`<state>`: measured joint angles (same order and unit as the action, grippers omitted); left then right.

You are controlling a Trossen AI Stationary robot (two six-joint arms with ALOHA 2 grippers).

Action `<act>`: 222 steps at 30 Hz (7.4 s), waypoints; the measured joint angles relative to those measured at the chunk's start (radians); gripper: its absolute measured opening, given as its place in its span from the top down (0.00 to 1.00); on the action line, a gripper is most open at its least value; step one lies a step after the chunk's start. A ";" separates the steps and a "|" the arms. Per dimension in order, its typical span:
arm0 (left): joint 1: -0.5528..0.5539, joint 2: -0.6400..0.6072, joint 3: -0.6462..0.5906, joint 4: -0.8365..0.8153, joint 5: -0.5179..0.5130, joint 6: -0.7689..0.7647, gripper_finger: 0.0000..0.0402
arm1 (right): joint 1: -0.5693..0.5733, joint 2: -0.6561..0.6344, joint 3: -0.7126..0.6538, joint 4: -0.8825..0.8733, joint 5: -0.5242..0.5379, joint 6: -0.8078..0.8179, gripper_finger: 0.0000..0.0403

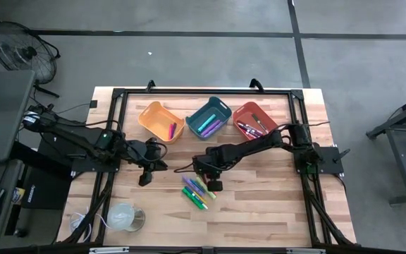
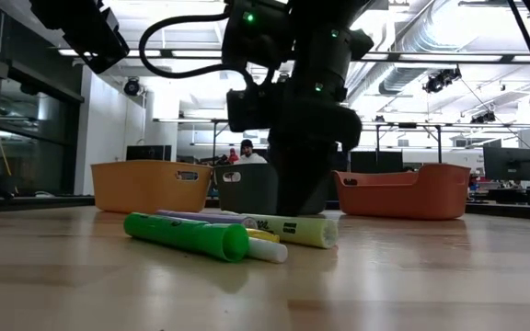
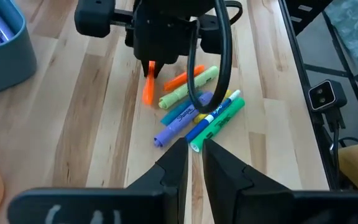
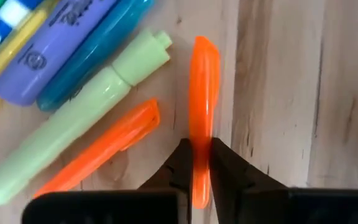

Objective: Pick & Place Markers
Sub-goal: Put the top orange pen into the yellow bin, then put the orange pen into the yellow bin

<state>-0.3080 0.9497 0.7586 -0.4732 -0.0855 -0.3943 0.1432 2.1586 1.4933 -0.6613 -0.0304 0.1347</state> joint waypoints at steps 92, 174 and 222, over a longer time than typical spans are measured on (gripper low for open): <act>0.264 0.345 0.166 1.107 -0.070 0.378 0.89 | -0.061 -0.704 -0.002 0.277 0.280 -0.167 0.95; 0.727 0.555 0.164 -0.211 -0.072 -0.104 0.82 | -0.058 -0.766 -0.002 -0.322 0.575 0.276 0.48; 0.285 0.106 0.196 -0.188 -0.057 0.198 0.73 | -0.057 -0.605 -0.003 0.165 0.306 0.330 0.48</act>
<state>-0.0235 1.0559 0.9545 -0.6612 -0.1430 -0.1966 0.0860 1.5541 1.4902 -0.4965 0.2754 0.4645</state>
